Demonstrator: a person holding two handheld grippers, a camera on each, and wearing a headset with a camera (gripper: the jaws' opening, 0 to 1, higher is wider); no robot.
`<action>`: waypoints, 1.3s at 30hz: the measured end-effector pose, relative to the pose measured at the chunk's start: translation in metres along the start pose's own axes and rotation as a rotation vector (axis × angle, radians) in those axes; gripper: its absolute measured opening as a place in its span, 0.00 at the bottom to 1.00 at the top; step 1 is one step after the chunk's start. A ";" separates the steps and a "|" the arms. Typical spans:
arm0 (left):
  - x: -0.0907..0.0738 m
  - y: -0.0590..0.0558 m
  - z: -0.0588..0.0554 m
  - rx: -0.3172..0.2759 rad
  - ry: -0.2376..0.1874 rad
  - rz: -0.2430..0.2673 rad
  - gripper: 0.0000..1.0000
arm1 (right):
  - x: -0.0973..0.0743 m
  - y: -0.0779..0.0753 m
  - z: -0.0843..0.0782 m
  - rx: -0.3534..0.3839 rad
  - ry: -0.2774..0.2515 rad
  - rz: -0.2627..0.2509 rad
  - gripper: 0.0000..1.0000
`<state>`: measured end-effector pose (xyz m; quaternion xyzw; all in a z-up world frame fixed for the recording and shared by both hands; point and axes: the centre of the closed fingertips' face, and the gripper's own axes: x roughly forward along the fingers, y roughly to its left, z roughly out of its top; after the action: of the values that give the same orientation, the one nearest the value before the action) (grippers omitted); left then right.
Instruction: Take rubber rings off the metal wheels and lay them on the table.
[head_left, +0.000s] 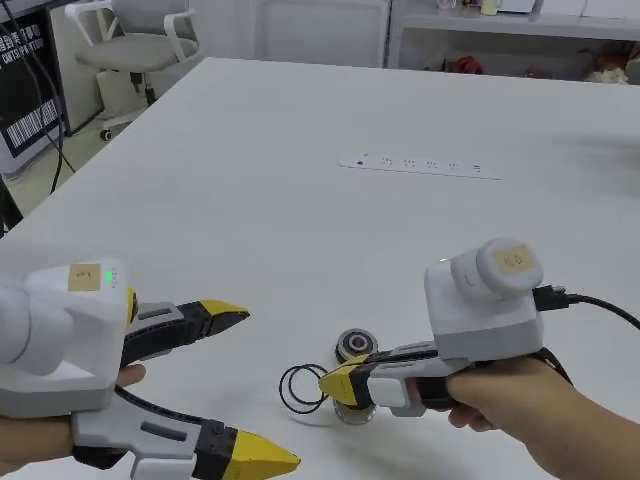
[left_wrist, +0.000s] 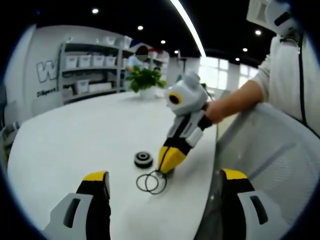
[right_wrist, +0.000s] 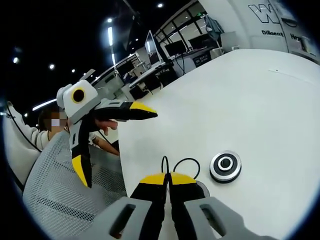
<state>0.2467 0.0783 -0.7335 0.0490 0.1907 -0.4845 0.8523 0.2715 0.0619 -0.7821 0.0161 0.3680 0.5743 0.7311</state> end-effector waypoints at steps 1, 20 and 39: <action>0.000 0.000 0.000 -0.001 -0.001 0.003 0.93 | 0.000 0.000 -0.001 -0.003 0.002 -0.001 0.00; 0.000 0.000 -0.007 -0.018 0.016 0.005 0.93 | 0.003 -0.012 0.000 -0.045 0.005 -0.059 0.01; -0.001 0.000 -0.009 -0.024 0.027 0.007 0.93 | -0.008 -0.026 0.004 -0.042 -0.019 -0.100 0.04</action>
<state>0.2441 0.0816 -0.7417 0.0461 0.2078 -0.4784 0.8519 0.2948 0.0478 -0.7864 -0.0122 0.3493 0.5443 0.7626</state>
